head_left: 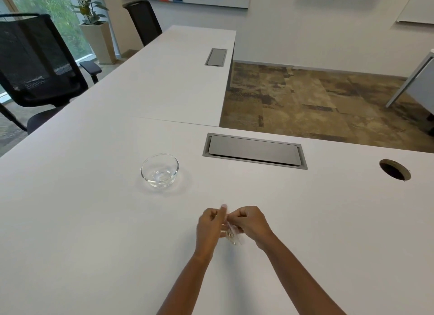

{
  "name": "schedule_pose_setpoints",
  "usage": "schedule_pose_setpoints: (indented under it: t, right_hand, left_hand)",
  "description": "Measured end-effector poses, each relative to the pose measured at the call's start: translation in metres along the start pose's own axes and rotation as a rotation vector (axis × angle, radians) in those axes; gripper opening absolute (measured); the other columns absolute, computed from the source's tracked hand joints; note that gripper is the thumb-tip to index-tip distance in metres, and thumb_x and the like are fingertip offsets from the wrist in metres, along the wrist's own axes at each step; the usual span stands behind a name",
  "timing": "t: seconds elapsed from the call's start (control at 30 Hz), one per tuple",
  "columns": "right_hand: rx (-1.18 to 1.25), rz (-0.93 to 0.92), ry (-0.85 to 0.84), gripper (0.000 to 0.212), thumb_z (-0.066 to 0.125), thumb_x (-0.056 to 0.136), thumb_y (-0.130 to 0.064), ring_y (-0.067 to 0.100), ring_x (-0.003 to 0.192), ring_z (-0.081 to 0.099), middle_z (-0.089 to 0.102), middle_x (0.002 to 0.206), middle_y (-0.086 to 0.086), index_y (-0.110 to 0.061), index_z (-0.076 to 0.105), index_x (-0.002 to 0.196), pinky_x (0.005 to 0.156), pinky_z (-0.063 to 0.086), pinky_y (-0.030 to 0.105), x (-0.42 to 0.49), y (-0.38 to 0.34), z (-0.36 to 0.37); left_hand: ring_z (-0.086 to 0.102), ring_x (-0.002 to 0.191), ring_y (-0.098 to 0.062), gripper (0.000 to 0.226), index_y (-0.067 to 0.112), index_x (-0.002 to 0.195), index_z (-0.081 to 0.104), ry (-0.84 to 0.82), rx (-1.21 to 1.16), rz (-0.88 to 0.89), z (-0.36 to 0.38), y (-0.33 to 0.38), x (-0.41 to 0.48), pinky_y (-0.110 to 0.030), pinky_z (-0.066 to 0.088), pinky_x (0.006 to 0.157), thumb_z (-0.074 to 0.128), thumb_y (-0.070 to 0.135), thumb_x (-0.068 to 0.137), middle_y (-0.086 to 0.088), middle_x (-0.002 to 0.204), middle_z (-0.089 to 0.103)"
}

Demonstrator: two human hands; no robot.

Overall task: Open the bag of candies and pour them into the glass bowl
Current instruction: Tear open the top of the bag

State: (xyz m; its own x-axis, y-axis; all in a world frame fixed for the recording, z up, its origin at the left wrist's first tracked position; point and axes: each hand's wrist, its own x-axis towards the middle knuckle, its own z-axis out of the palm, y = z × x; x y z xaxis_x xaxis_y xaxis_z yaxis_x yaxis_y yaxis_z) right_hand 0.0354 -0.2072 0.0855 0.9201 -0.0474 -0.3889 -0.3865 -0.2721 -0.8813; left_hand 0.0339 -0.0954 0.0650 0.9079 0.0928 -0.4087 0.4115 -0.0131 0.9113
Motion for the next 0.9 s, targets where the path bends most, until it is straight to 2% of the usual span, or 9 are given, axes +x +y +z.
schedule_pose_setpoints:
  t: [0.07, 0.13, 0.23, 0.33, 0.43, 0.5, 0.6, 0.73, 0.9]
  right_hand:
    - [-0.035, -0.009, 0.021, 0.022, 0.066, 0.082, -0.011, 0.02, 0.057, 0.049, 0.055, 0.065, 0.015, -0.002, 0.062, 0.062, 0.062, 0.043, 0.033, -0.001, 0.001, 0.001]
    - [-0.053, -0.009, 0.015, 0.029, 0.066, 0.081, -0.01, 0.016, 0.051, 0.045, 0.052, 0.06, 0.013, -0.006, 0.055, 0.054, 0.057, 0.041, 0.029, -0.002, 0.004, 0.001]
    - [-0.048, 0.008, -0.024, 0.035, 0.07, 0.078, -0.01, 0.01, 0.045, 0.049, 0.055, 0.052, 0.002, -0.015, 0.055, 0.047, 0.052, 0.042, 0.02, -0.004, 0.007, 0.001]
    - [0.026, 0.039, -0.078, 0.027, 0.073, 0.078, -0.012, 0.005, 0.045, 0.056, 0.06, 0.054, -0.002, -0.016, 0.06, 0.054, 0.049, 0.047, 0.015, -0.006, 0.006, -0.002]
    - [0.067, 0.052, -0.114, 0.017, 0.068, 0.082, -0.012, 0.007, 0.053, 0.061, 0.064, 0.063, 0.001, -0.012, 0.063, 0.066, 0.054, 0.052, 0.014, -0.009, 0.004, -0.006]
    - [0.068, 0.045, -0.067, 0.01, 0.064, 0.083, -0.009, 0.01, 0.056, 0.062, 0.064, 0.067, 0.003, -0.013, 0.063, 0.074, 0.057, 0.054, 0.016, -0.01, 0.003, -0.006]
    - [-0.103, -0.031, 0.123, 0.004, 0.062, 0.083, -0.011, 0.016, 0.061, 0.062, 0.064, 0.069, 0.002, -0.012, 0.066, 0.082, 0.066, 0.055, 0.026, -0.012, 0.001, -0.001]
    - [-0.2, -0.134, 0.242, 0.012, 0.06, 0.082, -0.008, 0.016, 0.067, 0.063, 0.066, 0.071, 0.002, -0.004, 0.071, 0.083, 0.071, 0.055, 0.03, -0.013, 0.0, 0.004]
    - [-0.28, -0.171, 0.286, 0.011, 0.058, 0.081, -0.004, 0.017, 0.066, 0.059, 0.068, 0.073, 0.008, 0.0, 0.068, 0.08, 0.066, 0.048, 0.027, -0.011, -0.002, 0.005]
  left_hand:
    - [0.064, 0.06, -0.017, 0.026, 0.004, 0.081, 0.056, -0.068, 0.024, -0.044, 0.001, 0.004, -0.001, -0.019, 0.053, 0.049, 0.059, 0.029, 0.087, -0.007, 0.07, 0.065]
    - [0.063, 0.057, -0.019, 0.022, 0.002, 0.079, 0.057, -0.053, 0.038, -0.055, 0.001, 0.004, -0.002, -0.023, 0.055, 0.054, 0.061, 0.022, 0.086, -0.008, 0.067, 0.064]
    - [0.064, 0.051, -0.019, 0.021, 0.003, 0.069, 0.055, -0.048, 0.072, -0.056, -0.001, 0.003, -0.002, -0.026, 0.056, 0.054, 0.057, 0.014, 0.087, -0.01, 0.064, 0.063]
    - [0.063, 0.048, -0.022, 0.021, 0.003, 0.064, 0.051, -0.062, 0.034, -0.077, -0.004, 0.005, -0.003, -0.023, 0.056, 0.048, 0.048, 0.004, 0.085, -0.015, 0.066, 0.061]
    - [0.065, 0.052, -0.024, 0.021, 0.002, 0.065, 0.054, -0.086, 0.044, -0.065, -0.006, 0.006, -0.003, -0.021, 0.056, 0.047, 0.045, -0.001, 0.084, -0.014, 0.066, 0.063]
    - [0.065, 0.053, -0.022, 0.02, 0.002, 0.068, 0.058, -0.11, 0.053, -0.039, -0.005, 0.005, -0.004, -0.019, 0.056, 0.048, 0.047, -0.002, 0.085, -0.013, 0.065, 0.064]
    - [0.063, 0.053, -0.018, 0.022, 0.005, 0.066, 0.059, -0.138, 0.094, 0.018, -0.002, 0.004, -0.003, -0.018, 0.057, 0.051, 0.053, 0.001, 0.086, -0.011, 0.064, 0.063]
    - [0.061, 0.039, -0.001, 0.025, 0.01, 0.062, 0.058, -0.11, 0.193, 0.087, 0.001, 0.004, -0.003, -0.013, 0.054, 0.049, 0.057, 0.005, 0.087, -0.003, 0.058, 0.063]
    - [0.06, 0.044, -0.005, 0.02, 0.007, 0.063, 0.058, -0.043, 0.262, 0.12, 0.003, 0.009, -0.008, -0.028, 0.056, 0.061, 0.056, 0.004, 0.082, -0.004, 0.058, 0.062]
